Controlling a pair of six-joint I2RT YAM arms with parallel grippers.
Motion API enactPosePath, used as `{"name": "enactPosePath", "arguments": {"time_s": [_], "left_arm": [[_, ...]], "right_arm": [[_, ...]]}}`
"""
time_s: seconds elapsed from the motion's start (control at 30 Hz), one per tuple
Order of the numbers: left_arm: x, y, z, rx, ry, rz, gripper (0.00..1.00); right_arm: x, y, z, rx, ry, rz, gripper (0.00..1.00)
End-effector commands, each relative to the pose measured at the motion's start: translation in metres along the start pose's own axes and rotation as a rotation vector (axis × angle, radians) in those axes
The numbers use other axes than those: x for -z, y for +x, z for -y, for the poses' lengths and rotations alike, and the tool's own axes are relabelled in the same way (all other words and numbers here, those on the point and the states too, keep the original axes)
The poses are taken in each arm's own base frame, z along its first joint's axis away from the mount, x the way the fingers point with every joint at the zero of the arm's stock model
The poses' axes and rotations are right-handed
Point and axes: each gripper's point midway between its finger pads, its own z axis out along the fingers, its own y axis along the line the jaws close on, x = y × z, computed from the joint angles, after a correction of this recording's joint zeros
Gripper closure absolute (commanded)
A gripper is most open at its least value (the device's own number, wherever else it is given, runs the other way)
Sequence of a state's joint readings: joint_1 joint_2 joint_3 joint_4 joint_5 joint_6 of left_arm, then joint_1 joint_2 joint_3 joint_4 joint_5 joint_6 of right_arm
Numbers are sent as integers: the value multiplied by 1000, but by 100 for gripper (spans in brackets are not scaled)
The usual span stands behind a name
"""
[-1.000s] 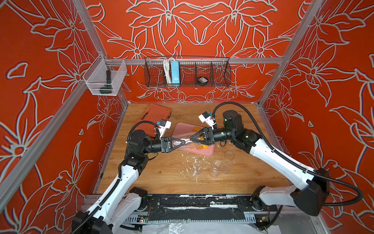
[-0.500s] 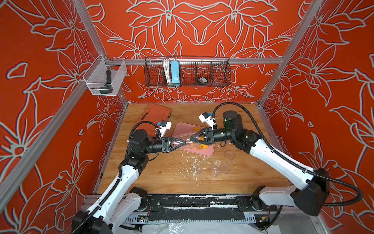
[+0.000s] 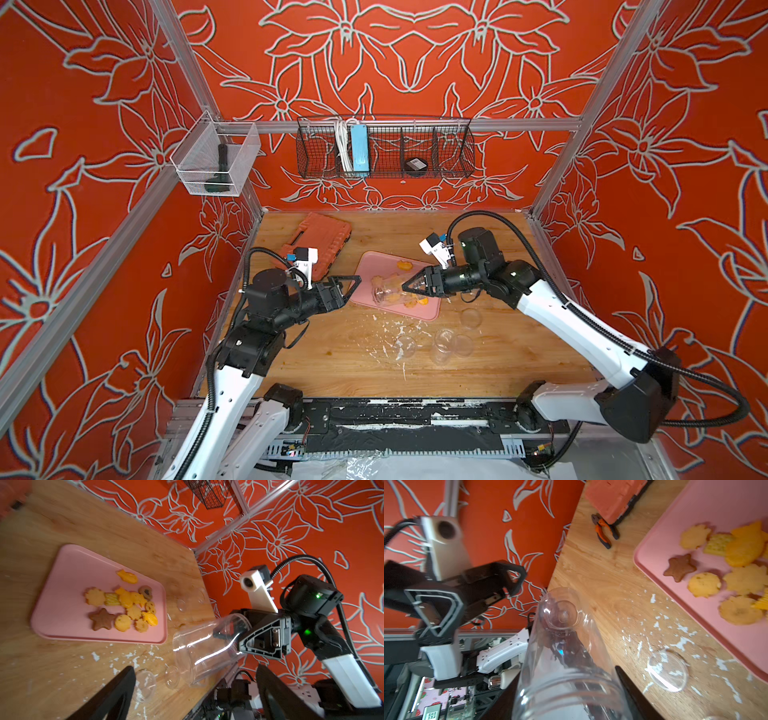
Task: Pour the cookies out of the jar
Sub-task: Place the jar at the center of the board.
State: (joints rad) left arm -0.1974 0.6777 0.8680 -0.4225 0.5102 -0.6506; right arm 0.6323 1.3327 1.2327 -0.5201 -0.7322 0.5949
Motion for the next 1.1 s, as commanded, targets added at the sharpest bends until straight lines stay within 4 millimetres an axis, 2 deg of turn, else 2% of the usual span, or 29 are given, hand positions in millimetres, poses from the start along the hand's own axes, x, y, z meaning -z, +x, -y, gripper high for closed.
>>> {"name": "enactPosePath", "arguments": {"time_s": [0.0, 0.2, 0.4, 0.5, 0.63, 0.77, 0.93, 1.07], "left_arm": [[18, -5, -32, -54, -217, 61, 8], [28, -4, -29, -86, -241, 77, 8], [37, -6, -25, -122, -259, 91, 8], [39, -5, -25, -135, -266, 93, 8], [39, -4, -25, -144, -271, 89, 7], [40, -4, -25, -150, -274, 89, 5], [39, -3, -26, -149, -275, 86, 5], [38, -3, -26, -147, -275, 84, 4]], "right_arm": [[-23, 23, 29, 77, 191, -121, 40], [-66, 44, 70, 157, 442, -283, 42], [-91, 46, 86, 260, 617, -364, 42], [-99, 45, 90, 304, 698, -394, 42], [-109, 43, 87, 358, 750, -415, 36], [-121, 45, 83, 364, 733, -433, 35], [-126, 49, 84, 363, 727, -448, 33], [-127, 51, 82, 362, 721, -449, 27]]}}
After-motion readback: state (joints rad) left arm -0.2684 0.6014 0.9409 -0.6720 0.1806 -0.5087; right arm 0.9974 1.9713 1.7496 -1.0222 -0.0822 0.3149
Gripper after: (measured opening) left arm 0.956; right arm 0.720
